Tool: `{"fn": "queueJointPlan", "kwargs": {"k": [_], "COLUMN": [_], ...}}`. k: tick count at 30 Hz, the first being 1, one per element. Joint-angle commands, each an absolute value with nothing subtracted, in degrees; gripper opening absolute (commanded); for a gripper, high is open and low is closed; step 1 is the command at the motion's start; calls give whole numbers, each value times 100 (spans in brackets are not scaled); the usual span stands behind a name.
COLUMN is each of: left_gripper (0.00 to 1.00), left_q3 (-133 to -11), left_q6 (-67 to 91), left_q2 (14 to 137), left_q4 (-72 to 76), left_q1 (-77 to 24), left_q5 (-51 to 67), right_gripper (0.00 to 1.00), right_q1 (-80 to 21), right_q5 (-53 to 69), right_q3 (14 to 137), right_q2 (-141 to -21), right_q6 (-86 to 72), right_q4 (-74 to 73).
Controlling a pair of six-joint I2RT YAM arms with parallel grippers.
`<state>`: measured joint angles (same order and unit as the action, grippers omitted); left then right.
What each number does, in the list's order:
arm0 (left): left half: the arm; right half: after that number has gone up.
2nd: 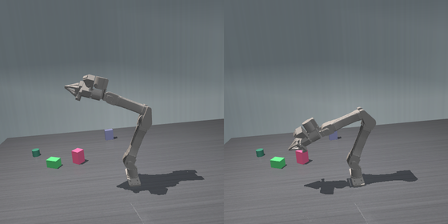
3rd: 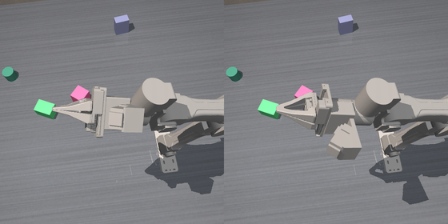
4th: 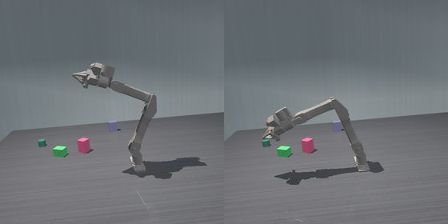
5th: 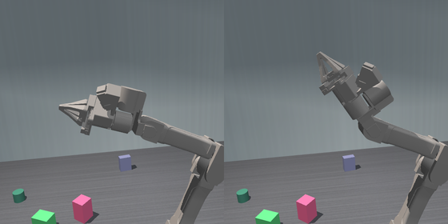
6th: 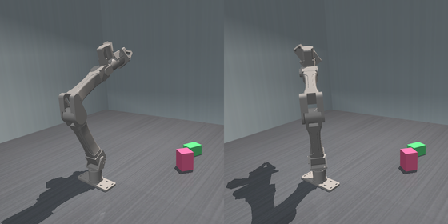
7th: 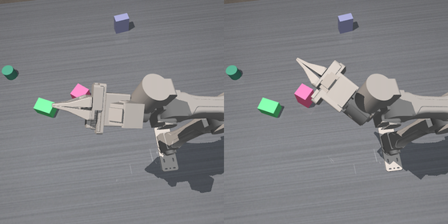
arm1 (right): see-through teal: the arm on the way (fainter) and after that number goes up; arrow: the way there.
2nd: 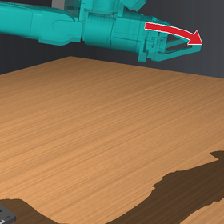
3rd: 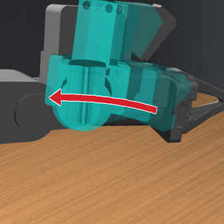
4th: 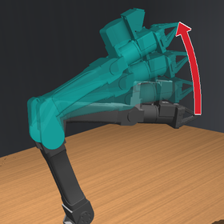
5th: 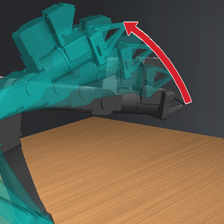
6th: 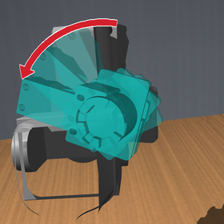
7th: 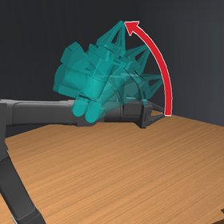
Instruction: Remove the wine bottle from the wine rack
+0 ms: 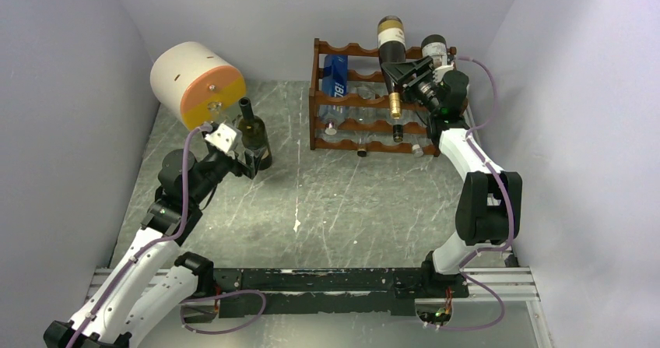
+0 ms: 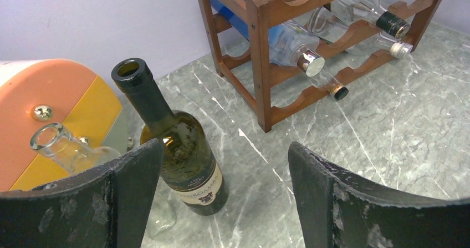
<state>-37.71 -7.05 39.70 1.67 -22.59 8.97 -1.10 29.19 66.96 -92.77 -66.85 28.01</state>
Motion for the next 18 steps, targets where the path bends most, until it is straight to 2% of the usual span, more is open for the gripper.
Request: {"fn": "queueJointPlan", "kwargs": {"k": [1, 18], "left_gripper": [87, 87], "left_q3": [-3890, -3919], "left_q6": [-649, -599], "left_q2": [3949, 4054], "left_q4": [211, 228], "left_q1": [-2232, -2232], "left_q5": [1060, 1196], "right_gripper": [0, 0], "right_q1": [-59, -237], "right_q5": [3012, 3416], "right_q3": [7433, 7151], "right_q2": [-8887, -8185], "right_q6": [-6709, -7170], "right_q4": [5063, 4755]}}
